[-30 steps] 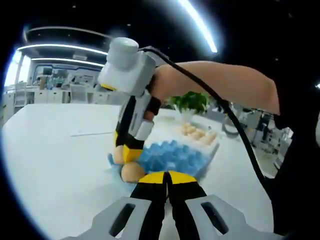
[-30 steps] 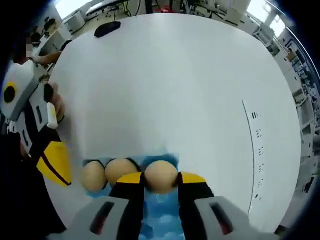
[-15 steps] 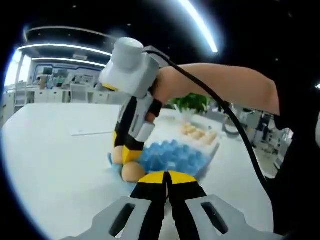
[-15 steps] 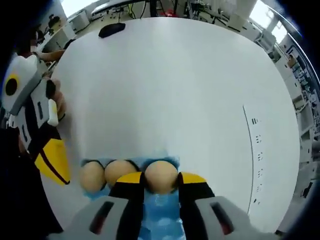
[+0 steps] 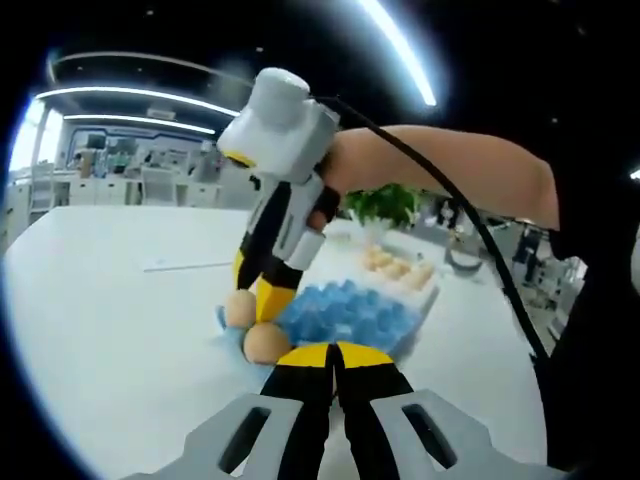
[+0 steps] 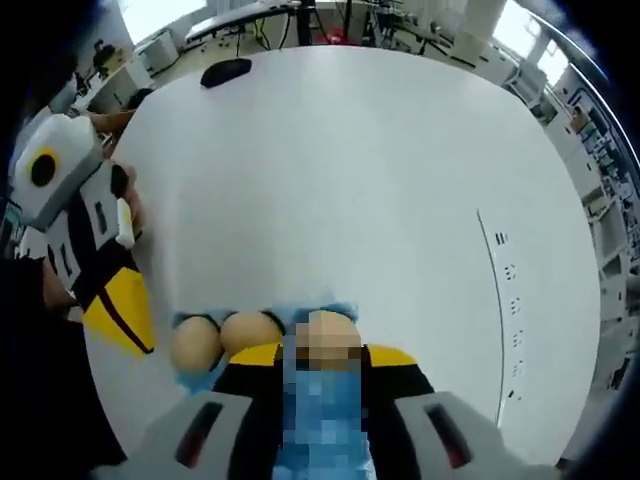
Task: Pick up the eggs on the table and place them into the egg tray on the table
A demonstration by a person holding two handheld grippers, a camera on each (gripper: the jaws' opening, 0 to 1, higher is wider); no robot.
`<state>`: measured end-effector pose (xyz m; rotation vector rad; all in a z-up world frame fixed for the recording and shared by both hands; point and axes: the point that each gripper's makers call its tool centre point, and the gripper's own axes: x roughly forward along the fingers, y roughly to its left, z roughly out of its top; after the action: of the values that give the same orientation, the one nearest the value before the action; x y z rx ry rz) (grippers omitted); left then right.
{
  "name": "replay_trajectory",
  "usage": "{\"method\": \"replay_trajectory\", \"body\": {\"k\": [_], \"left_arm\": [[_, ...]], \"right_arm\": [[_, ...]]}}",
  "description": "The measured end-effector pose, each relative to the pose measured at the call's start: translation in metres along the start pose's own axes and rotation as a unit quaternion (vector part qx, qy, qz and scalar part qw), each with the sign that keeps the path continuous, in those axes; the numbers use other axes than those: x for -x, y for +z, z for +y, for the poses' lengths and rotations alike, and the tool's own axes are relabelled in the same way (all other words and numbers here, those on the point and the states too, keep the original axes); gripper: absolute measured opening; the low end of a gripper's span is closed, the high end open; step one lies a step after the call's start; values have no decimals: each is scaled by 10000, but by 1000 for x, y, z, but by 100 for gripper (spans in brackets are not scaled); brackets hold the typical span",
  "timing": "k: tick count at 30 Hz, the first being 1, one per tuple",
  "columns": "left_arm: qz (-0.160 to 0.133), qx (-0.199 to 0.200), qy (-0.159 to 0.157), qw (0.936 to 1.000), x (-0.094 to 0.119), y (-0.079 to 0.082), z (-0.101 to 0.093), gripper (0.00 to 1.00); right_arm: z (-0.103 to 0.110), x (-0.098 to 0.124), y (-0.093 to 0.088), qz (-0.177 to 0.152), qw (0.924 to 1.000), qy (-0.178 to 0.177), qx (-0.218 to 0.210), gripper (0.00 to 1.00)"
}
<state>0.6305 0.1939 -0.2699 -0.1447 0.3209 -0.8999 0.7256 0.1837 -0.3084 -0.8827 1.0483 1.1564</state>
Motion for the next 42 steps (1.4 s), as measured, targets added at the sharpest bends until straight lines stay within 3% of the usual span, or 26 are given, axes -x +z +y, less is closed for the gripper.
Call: {"method": "replay_trajectory", "body": {"k": [7, 13, 26, 42], "left_arm": [[8, -4, 11, 10000, 0, 0, 1, 0], [14, -4, 25, 10000, 0, 0, 1, 0], [87, -145, 47, 9998, -1, -1, -2, 0], [-169, -16, 42, 9998, 3, 5, 7, 0]], "right_arm": [[5, 16, -9, -149, 9999, -51, -64, 33], [1, 31, -27, -145, 9997, -130, -127, 33], [-3, 53, -96, -33, 9989, -289, -368, 33], [12, 73, -163, 157, 9981, -400, -443, 33]]}}
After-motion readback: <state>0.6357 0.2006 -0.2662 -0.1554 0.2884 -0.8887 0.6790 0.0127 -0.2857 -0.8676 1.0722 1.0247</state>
